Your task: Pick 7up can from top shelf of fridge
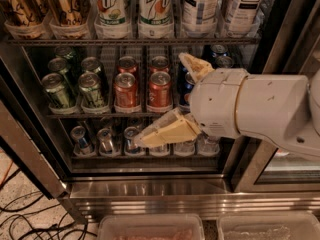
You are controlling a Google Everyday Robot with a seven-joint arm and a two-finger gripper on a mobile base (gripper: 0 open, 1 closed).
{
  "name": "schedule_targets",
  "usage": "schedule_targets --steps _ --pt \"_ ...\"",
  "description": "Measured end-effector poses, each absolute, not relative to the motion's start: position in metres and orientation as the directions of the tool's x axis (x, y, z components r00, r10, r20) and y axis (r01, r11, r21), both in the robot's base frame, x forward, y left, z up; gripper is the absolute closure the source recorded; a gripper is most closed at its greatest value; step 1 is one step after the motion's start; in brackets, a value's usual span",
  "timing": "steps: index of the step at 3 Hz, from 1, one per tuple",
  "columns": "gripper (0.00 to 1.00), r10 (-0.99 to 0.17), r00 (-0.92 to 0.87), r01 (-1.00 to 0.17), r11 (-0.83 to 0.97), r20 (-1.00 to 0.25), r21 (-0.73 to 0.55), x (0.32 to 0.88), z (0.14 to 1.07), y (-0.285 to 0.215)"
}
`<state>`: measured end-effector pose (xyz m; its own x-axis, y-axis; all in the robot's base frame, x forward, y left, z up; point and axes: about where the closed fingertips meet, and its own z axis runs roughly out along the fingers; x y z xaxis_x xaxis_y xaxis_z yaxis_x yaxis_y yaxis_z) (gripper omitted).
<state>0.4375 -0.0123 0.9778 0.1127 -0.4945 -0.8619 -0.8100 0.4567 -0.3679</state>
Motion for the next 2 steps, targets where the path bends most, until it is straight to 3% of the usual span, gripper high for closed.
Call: schedule_targets --steps 2 --pt "0.0 -0.42 0.204 -0.778 0.479 -0.884 -0.407 0.472 0.998 0.021"
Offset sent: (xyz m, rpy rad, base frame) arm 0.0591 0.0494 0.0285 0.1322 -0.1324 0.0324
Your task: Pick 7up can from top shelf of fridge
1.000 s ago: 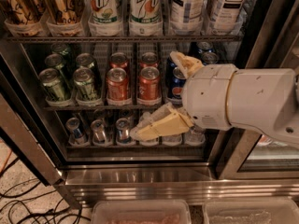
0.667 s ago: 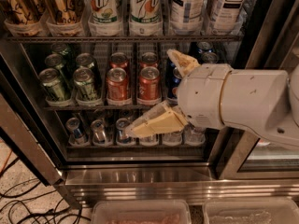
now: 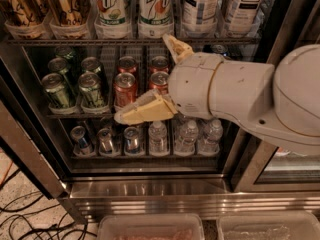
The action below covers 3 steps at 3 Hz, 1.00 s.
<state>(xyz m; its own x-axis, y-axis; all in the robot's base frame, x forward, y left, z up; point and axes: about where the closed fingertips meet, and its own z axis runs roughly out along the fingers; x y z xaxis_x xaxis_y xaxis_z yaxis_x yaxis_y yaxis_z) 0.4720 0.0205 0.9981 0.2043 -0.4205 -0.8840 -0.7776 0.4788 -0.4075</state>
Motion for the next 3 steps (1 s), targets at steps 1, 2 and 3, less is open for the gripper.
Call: schedule_targets --steps 1,2,3 --pt "0.0 -0.325 0.212 -0.79 0.498 -0.922 -0.357 0.4825 1.0022 0.0341" --pt "0.0 -0.325 0.212 -0.79 0.498 -0.922 -0.357 0.4825 1.0022 0.0342" --pt "0.0 -0.314 0.224 -0.787 0.5 -0.923 -0.361 0.4862 1.0046 0.0415"
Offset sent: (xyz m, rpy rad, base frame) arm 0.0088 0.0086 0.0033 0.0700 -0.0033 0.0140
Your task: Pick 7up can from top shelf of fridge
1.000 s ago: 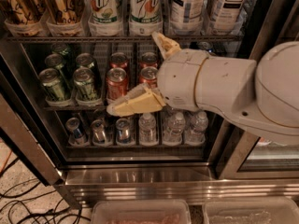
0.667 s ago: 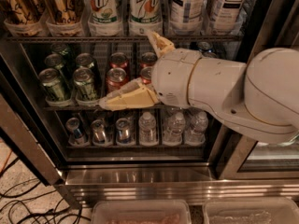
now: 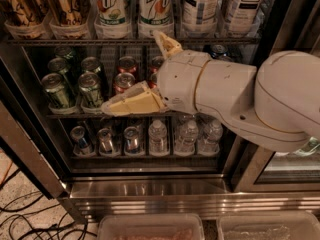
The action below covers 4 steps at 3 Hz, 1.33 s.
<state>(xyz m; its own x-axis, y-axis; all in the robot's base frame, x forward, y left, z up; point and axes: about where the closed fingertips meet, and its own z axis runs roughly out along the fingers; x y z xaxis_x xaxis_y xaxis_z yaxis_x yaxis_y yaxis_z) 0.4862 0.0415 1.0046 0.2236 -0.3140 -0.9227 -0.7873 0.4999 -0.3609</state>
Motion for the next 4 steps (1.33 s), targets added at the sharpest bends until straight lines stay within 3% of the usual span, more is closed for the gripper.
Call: schedule_targets --steps 4 --pt "0.0 -0.096 0.192 -0.781 0.587 -0.977 -0.212 0.497 1.0108 0.0422"
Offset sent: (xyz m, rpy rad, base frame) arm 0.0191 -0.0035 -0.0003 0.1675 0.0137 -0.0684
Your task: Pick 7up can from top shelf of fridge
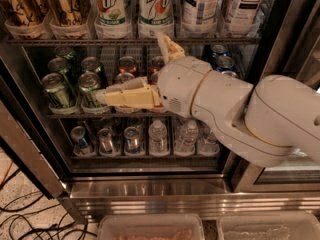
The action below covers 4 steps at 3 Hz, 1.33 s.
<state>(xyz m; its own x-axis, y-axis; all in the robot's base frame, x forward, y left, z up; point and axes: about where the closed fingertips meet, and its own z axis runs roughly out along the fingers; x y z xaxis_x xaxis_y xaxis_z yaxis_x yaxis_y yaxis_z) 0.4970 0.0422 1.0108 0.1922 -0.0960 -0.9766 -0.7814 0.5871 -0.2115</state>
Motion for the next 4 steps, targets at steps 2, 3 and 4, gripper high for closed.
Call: schedule_targets --steps 2,3,4 --pt "0.0 -0.09 0.169 -0.747 0.638 -0.981 -0.187 0.501 1.017 0.039" --pt "0.0 -0.119 0.121 -0.698 0.696 -0.985 -0.17 0.507 1.017 0.044" --pt "0.0 -0.12 0.121 -0.698 0.696 -0.985 -0.17 0.507 1.017 0.044"
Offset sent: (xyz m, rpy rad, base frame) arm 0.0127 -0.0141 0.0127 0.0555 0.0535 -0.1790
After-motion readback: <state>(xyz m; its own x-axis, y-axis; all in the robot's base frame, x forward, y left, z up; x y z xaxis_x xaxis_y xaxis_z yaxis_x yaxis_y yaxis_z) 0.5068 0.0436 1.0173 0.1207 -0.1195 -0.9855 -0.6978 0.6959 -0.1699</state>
